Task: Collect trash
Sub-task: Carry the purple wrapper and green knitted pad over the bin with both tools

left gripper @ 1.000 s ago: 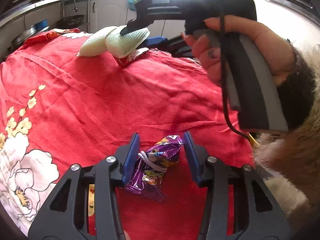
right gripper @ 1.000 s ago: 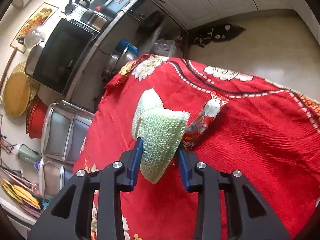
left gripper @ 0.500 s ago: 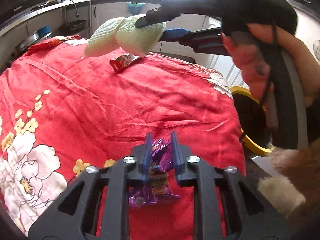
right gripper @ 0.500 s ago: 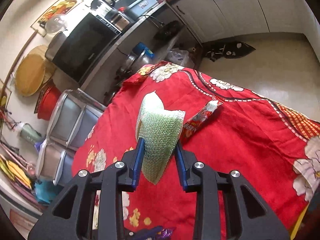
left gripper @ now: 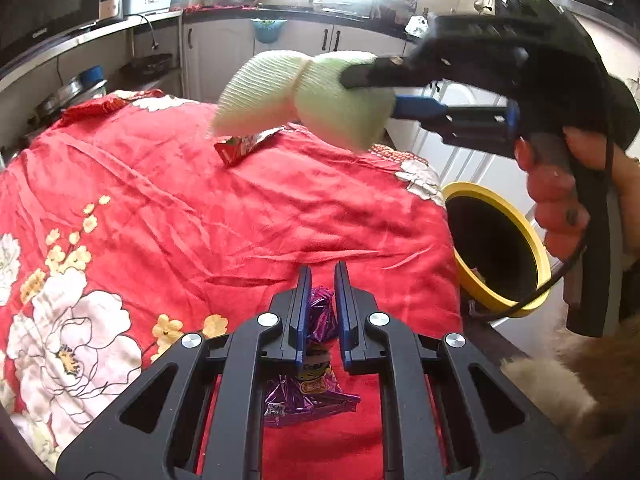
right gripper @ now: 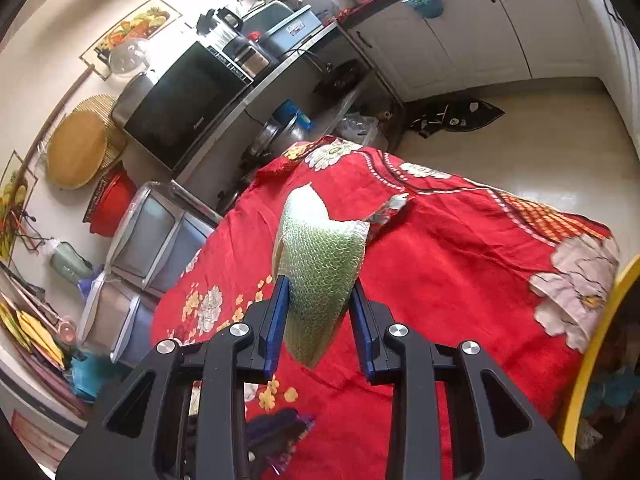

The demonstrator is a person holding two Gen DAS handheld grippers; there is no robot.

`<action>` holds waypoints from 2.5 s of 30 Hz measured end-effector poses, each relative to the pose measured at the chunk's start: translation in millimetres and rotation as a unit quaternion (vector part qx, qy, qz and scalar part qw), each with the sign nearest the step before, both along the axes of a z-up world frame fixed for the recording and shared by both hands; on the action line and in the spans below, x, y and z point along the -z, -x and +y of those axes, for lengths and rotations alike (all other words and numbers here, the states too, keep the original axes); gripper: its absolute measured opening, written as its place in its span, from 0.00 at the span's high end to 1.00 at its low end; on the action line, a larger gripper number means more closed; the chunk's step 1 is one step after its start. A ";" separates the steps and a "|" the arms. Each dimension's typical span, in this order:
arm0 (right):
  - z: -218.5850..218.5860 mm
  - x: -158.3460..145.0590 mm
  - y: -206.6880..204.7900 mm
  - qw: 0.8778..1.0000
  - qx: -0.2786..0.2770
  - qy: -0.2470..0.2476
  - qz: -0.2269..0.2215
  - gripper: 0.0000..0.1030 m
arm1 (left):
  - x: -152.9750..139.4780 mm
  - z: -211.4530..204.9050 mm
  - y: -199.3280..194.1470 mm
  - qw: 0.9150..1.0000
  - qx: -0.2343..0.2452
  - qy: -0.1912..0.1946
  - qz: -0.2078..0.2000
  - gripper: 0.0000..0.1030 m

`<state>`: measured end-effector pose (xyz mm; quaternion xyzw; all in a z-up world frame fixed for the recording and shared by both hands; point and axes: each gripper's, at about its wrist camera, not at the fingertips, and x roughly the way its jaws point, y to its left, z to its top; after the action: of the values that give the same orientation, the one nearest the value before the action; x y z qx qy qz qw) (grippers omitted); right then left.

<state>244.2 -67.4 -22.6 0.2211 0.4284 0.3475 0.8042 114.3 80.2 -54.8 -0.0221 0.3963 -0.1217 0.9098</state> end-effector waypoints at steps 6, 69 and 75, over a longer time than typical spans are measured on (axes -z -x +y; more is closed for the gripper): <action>-28.7 -2.4 13.8 1.000 0.020 -0.003 -0.005 0.72 | -7.4 -5.1 3.6 1.000 0.005 -0.002 -0.007 0.93; -280.5 -23.2 106.3 0.958 0.271 0.076 -0.056 0.72 | -38.7 -193.2 -63.9 0.988 0.144 0.040 -0.049 0.93; -285.2 -17.2 110.8 0.956 0.275 0.094 -0.049 0.72 | -27.7 -206.4 -69.0 0.987 0.154 0.040 -0.038 0.93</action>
<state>133.4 -352.6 -5.4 0.2361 0.3418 0.0813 0.9060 183.3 -126.2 -27.1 0.0079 0.3548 -0.2766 0.8930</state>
